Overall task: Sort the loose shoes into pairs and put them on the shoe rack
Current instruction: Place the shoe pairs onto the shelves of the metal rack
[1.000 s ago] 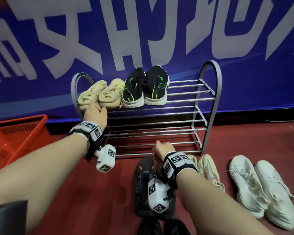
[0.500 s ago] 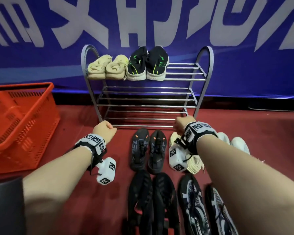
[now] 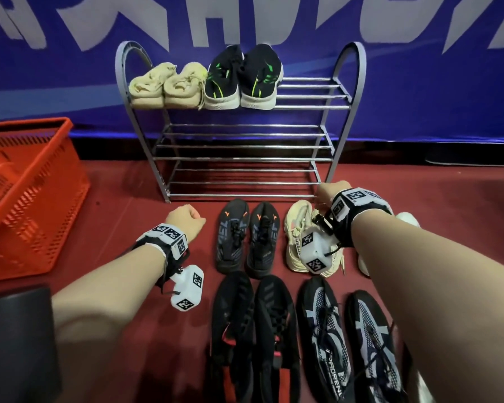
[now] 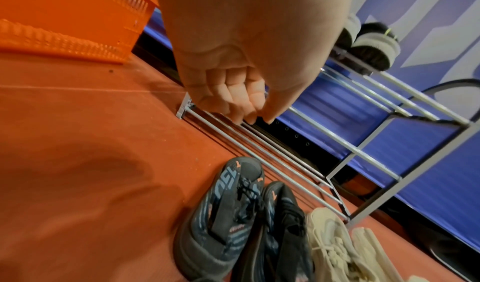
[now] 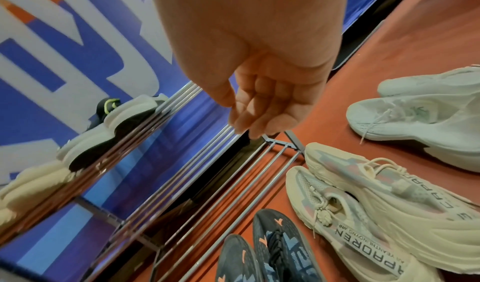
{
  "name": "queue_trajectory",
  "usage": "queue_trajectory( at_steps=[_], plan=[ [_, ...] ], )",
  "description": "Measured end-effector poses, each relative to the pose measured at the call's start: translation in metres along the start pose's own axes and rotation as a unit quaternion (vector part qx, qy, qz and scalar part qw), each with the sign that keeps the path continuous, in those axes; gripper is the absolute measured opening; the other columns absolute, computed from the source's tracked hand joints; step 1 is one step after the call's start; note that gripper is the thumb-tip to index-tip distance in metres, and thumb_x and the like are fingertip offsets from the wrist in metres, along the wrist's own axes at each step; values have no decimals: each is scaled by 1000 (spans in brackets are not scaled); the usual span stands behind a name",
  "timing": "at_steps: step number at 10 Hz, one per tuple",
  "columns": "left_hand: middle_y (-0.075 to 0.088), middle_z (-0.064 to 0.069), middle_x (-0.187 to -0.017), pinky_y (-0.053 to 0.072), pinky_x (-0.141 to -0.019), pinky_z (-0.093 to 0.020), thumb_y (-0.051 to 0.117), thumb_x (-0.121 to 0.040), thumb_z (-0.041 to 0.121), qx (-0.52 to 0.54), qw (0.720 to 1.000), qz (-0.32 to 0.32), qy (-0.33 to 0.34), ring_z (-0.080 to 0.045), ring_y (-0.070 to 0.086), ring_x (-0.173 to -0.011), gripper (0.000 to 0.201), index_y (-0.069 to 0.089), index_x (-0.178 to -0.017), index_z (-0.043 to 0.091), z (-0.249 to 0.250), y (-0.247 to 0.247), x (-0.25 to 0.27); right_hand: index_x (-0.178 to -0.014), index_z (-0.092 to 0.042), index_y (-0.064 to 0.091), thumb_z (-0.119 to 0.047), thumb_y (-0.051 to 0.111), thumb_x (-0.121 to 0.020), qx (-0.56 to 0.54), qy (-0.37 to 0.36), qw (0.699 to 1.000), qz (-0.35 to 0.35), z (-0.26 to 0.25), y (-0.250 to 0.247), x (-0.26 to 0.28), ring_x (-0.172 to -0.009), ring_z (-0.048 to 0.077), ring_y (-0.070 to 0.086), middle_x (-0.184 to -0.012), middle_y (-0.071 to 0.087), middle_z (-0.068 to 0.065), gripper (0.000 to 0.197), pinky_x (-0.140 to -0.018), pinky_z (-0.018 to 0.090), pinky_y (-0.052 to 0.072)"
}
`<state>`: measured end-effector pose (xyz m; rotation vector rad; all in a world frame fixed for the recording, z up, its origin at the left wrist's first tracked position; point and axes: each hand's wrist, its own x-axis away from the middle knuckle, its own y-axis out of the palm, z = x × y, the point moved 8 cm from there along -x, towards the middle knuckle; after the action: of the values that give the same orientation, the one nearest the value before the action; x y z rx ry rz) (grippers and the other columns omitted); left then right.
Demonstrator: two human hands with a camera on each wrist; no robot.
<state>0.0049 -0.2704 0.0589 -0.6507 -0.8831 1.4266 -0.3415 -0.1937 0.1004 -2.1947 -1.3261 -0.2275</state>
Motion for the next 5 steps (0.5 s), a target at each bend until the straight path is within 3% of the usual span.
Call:
queue_trajectory(
  at_steps=[1, 3, 4, 5],
  plan=[
    [54, 10, -65, 37, -70, -24, 66, -84, 29, -5, 999, -30, -10, -19, 54, -74, 22, 53, -67, 22, 1, 26, -2, -91, 0, 62, -27, 47, -64, 30, 12, 998, 46, 5, 14, -36, -87, 35, 70, -93, 72, 16, 42, -84, 45, 57],
    [62, -1, -85, 40, -72, -26, 62, -88, 34, -30, 995, -94, -17, -23, 55, -79, 21, 54, -73, 21, 1, 80, -13, -73, -5, 70, -34, 40, -68, 95, -32, 995, 23, 3, 52, -43, -77, 35, 72, -70, 74, 11, 42, -86, 47, 56],
    [67, -6, -99, 43, -77, -28, 61, -88, 36, -48, 992, -117, -18, -27, 61, -92, 20, 62, -92, 17, 1, 100, -20, -82, 0, 70, -27, 44, -80, 111, -56, 992, 20, -2, 71, -47, -81, 36, 71, -81, 73, 18, 38, -84, 47, 56],
    [68, -6, -104, 42, -76, -25, 63, -86, 40, -46, 991, -125, -15, -26, 62, -98, 20, 62, -91, 20, 3, 118, -27, -82, 3, 71, -25, 47, -84, 120, -75, 990, 23, -12, 85, -46, -81, 36, 70, -84, 73, 20, 37, -83, 44, 57]
  ],
)
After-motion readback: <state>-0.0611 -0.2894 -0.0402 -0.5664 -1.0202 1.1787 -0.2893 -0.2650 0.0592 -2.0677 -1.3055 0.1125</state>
